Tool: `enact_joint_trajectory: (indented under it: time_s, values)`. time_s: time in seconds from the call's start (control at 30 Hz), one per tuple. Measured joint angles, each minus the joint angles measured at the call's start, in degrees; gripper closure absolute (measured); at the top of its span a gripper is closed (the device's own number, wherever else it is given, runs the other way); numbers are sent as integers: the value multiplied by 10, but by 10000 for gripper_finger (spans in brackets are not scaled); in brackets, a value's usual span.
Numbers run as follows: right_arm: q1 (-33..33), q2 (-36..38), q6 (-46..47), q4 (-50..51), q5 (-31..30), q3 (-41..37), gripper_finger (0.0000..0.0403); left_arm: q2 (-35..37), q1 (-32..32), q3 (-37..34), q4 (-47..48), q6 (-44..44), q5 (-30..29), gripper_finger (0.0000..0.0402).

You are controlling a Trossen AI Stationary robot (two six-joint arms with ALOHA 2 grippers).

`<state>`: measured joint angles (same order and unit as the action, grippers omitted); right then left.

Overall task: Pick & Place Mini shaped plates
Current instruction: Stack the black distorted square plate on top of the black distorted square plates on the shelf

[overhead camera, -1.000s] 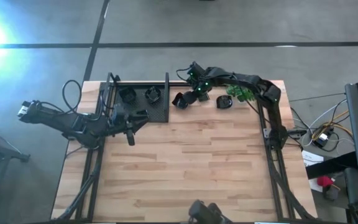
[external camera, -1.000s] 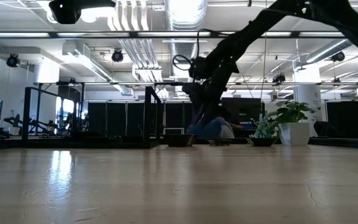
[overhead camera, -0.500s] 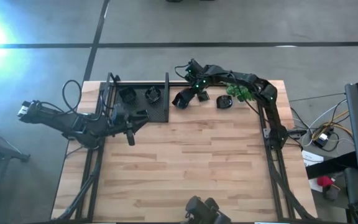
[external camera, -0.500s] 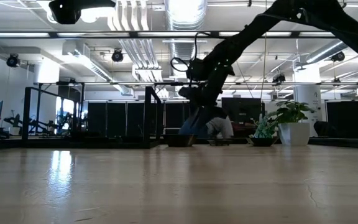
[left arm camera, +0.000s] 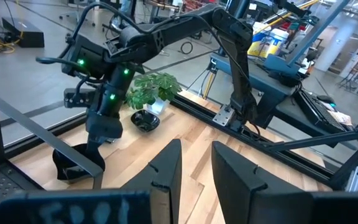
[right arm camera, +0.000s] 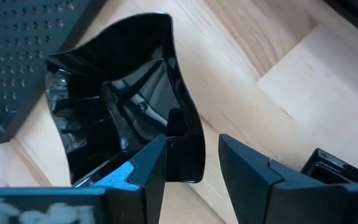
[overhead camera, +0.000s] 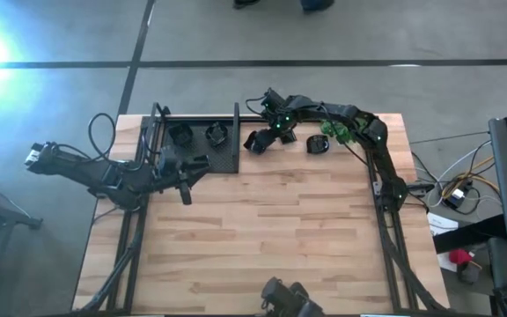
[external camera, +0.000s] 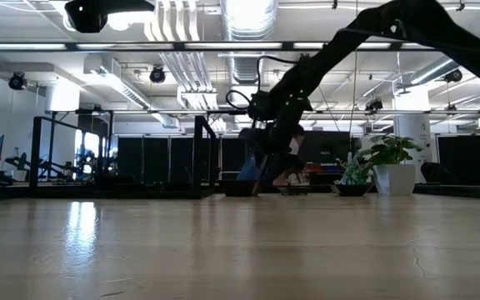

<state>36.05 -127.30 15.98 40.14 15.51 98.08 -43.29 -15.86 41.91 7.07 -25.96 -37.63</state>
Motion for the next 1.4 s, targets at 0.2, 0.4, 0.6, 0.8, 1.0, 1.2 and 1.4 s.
enact_joint_trajectory:
  time_s: [0.2, 0.4, 0.6, 0.8, 1.0, 1.2, 1.4]
  values:
    - [-2, 0, -3, 2, 0, -6, 293, 0, 0, 0, 0, 0, 0, 320]
    - [-2, 0, -2, 5, 0, -3, 384, 0, 0, 0, 4, 0, 0, 320]
    - [-3, 13, -4, 25, -6, 4, 394, 0, 0, 0, 4, 0, 0, 320]
    - [-6, 73, -12, 68, -52, 12, 395, 0, 0, 0, 5, 0, 0, 320]
    - [-30, 167, -7, 105, -125, 10, 395, 0, 0, 0, 5, 0, 0, 320]
    - [-81, 258, 28, 115, -203, 10, 395, 0, 0, 0, 4, 7, 0, 320]
    - [-154, 321, 67, 115, -278, 9, 395, 0, 0, 0, -11, 49, 0, 320]
